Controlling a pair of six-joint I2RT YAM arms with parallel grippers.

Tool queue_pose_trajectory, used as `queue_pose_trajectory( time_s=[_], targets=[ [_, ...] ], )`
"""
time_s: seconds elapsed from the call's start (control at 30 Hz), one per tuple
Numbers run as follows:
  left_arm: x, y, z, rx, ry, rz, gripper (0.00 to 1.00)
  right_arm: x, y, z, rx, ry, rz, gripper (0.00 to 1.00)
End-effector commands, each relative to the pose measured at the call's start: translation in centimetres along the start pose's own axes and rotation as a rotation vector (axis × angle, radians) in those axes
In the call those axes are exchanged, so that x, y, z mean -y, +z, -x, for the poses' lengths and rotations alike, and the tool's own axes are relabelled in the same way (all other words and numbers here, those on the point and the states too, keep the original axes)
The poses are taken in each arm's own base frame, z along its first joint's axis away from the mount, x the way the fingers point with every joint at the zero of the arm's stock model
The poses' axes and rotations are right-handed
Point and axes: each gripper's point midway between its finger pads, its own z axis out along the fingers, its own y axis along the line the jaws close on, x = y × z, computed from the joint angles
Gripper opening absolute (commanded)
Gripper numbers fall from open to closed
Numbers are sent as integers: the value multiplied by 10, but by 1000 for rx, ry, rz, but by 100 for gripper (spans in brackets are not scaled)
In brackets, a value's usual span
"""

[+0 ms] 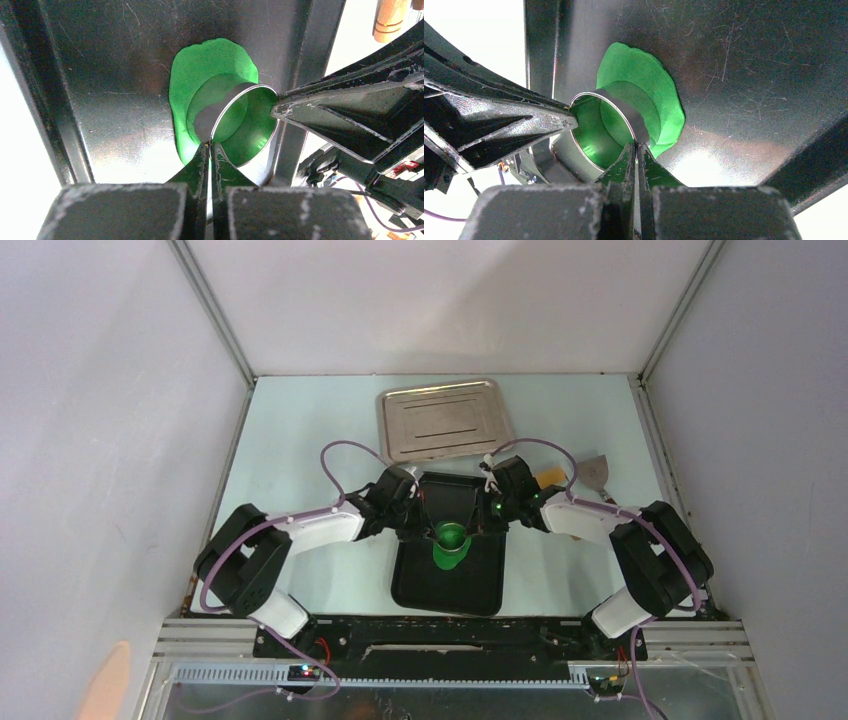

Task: Roll out the dumpling wrappers from the dough
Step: Press the dumpling wrapper on the work surface.

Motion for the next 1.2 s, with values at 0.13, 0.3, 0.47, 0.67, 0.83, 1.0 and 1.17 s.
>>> queue_pose_trajectory(
  time_s=[0.13, 0.3, 0.47, 0.67, 0.83, 1.0, 1.17],
  targets=[
    [-45, 9, -12, -21, -40, 167, 0, 13, 11, 0, -7, -4, -54, 0],
    [-60, 14, -20, -37, -50, 199, 0, 28, 14, -9, -29, 19, -110, 0],
    [-81, 21, -30, -57, -50, 259, 0, 45, 19, -23, -68, 47, -164, 0],
    [-92, 28, -38, -89, -60, 284, 0, 63, 26, -38, -106, 72, -213, 0],
    [-101, 31, -43, -102, -67, 310, 0, 72, 29, -47, -118, 98, -229, 0],
    [-104, 34, -45, -107, -76, 315, 0, 78, 31, -51, -129, 105, -244, 0],
    [-106, 36, -45, -114, -69, 320, 0, 83, 32, -53, -135, 110, -260, 0]
  ],
)
